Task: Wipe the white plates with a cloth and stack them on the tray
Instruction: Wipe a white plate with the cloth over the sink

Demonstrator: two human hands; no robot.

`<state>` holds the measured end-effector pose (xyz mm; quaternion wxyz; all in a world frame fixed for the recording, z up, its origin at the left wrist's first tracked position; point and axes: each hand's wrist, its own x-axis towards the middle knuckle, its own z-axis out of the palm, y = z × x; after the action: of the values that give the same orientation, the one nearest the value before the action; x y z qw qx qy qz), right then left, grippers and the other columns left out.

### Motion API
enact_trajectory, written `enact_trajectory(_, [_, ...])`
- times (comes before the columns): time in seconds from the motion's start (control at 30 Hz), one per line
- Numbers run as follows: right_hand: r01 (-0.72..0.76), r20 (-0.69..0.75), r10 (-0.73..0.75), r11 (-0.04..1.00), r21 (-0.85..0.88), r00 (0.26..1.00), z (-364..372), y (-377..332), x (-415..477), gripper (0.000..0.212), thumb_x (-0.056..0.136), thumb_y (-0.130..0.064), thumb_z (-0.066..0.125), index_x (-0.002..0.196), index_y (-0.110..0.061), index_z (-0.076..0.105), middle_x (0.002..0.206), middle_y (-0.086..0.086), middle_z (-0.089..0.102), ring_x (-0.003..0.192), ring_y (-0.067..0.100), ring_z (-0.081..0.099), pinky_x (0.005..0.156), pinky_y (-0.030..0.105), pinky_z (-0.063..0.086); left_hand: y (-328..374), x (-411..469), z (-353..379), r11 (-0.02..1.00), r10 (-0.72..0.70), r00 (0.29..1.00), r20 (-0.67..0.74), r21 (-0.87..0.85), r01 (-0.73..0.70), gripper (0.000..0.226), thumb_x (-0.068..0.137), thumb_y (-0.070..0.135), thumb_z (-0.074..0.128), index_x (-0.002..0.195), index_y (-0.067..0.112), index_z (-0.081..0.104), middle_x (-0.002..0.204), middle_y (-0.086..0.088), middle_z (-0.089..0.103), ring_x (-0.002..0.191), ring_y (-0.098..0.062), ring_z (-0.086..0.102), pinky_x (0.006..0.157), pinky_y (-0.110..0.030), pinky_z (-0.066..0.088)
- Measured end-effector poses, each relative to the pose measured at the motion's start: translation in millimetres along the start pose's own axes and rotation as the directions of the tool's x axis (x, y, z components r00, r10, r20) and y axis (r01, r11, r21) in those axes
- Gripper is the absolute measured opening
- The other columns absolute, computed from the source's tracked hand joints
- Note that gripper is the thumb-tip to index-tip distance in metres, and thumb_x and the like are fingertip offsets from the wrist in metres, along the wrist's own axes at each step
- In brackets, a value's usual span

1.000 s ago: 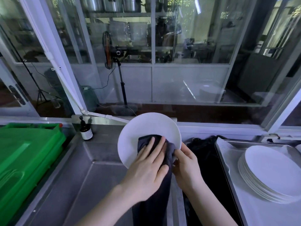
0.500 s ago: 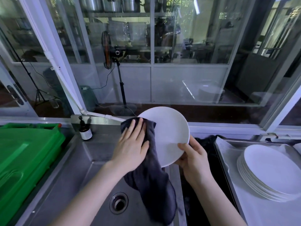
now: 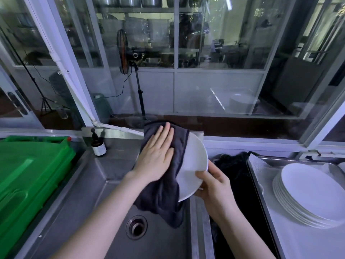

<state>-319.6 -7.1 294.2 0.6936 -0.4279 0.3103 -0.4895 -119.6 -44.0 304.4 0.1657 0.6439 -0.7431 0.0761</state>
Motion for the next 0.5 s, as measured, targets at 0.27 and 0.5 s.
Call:
enact_trajectory(0.27, [0.047,-0.095,-0.053,0.997,-0.069,0.994,-14,-11,19,0.043,0.091,0.002,0.052,0.118,-0.024,0.072,0.096,0.012,0.071,0.083,0.032,0.062,0.072,0.049,0.057,18,-66,20,0.991,0.073,0.993,0.093,-0.117,-0.062,0.06,0.098,0.036,0.011,0.153,0.026,-0.009,0.162,0.013,-0.016,0.15,-0.01,-0.016,0.123,-0.041,0.001])
enact_trajectory(0.5, [0.014,0.028,-0.01,0.992,-0.124,1.0,15,8,2,0.03,0.096,-0.011,0.055,0.116,-0.023,0.073,0.088,0.008,0.068,0.073,0.025,0.056,0.057,0.028,0.043,27,-22,9,0.979,0.151,0.983,-0.103,-0.124,-0.163,0.063,0.097,0.023,0.024,0.156,0.016,0.003,0.165,0.002,0.0,0.153,-0.019,0.002,0.122,-0.037,0.012])
